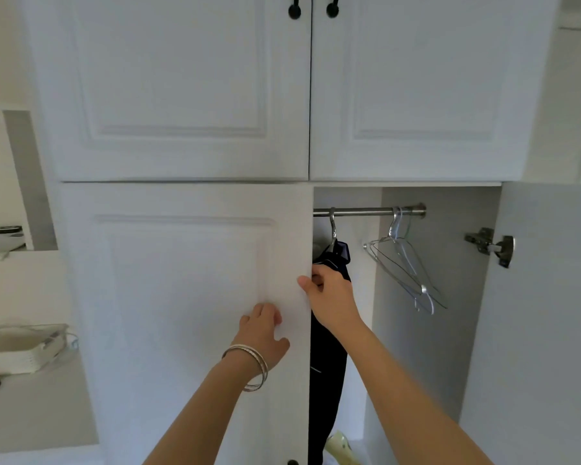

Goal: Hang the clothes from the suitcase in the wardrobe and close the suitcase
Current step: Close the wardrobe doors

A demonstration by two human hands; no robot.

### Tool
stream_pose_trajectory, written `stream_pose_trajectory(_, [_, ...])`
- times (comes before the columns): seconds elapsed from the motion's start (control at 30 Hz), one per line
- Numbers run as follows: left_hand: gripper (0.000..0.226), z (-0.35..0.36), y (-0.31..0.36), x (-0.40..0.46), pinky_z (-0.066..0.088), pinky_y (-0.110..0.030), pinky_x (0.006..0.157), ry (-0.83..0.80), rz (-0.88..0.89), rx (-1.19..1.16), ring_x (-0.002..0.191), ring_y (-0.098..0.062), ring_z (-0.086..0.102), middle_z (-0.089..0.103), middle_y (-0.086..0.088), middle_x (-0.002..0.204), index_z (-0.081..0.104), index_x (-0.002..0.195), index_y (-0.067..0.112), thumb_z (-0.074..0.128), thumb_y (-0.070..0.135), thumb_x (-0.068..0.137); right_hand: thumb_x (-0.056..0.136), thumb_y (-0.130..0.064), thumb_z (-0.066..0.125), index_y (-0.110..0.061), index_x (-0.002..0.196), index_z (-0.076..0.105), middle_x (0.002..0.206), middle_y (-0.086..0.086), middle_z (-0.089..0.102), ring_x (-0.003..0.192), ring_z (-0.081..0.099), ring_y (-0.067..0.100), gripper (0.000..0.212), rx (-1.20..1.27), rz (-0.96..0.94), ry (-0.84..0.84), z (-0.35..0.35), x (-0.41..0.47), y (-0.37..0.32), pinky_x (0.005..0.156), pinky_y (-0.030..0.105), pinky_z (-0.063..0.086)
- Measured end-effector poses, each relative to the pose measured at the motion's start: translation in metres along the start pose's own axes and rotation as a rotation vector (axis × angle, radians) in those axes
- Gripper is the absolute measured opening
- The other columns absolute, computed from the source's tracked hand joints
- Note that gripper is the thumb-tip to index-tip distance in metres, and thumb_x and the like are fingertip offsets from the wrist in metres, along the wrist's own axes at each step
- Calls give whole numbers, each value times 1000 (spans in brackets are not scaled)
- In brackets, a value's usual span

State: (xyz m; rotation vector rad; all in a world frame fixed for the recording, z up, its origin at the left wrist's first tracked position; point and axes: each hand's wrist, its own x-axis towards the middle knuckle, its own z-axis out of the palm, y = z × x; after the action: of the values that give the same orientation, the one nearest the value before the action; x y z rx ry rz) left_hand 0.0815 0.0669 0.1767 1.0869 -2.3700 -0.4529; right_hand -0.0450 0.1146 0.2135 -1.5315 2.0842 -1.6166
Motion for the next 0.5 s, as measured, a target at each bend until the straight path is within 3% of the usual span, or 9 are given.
stream_pose_trajectory(0.17, [22, 4, -8, 24, 37, -22, 83, 11, 15, -8, 99, -20, 44, 40, 4, 98, 38, 92, 20, 56, 13, 81, 94, -29, 52, -12, 112, 61, 96, 0, 64, 93, 61, 22, 27, 3, 9, -16, 8, 27, 12, 80, 33, 49])
stream_pose_trajectory(0.37, [21, 6, -14, 42, 43, -28, 87, 22, 27, -7, 101, -21, 48, 44, 3, 97, 41, 93, 21, 56, 12, 81, 94, -28, 51, -12, 112, 61, 98, 2, 65, 98, 60, 25, 25, 23, 45, -21, 15, 45, 17, 87, 42, 51])
stream_pose_trajectory(0.5, [24, 9, -12, 48, 42, -29, 88, 13, 22, 17, 107, -24, 45, 49, 0, 105, 48, 106, 14, 54, 14, 83, 95, -28, 50, -11, 113, 60, 105, 6, 66, 101, 59, 25, 27, 11, 60, -9, 18, 49, 16, 89, 42, 50])
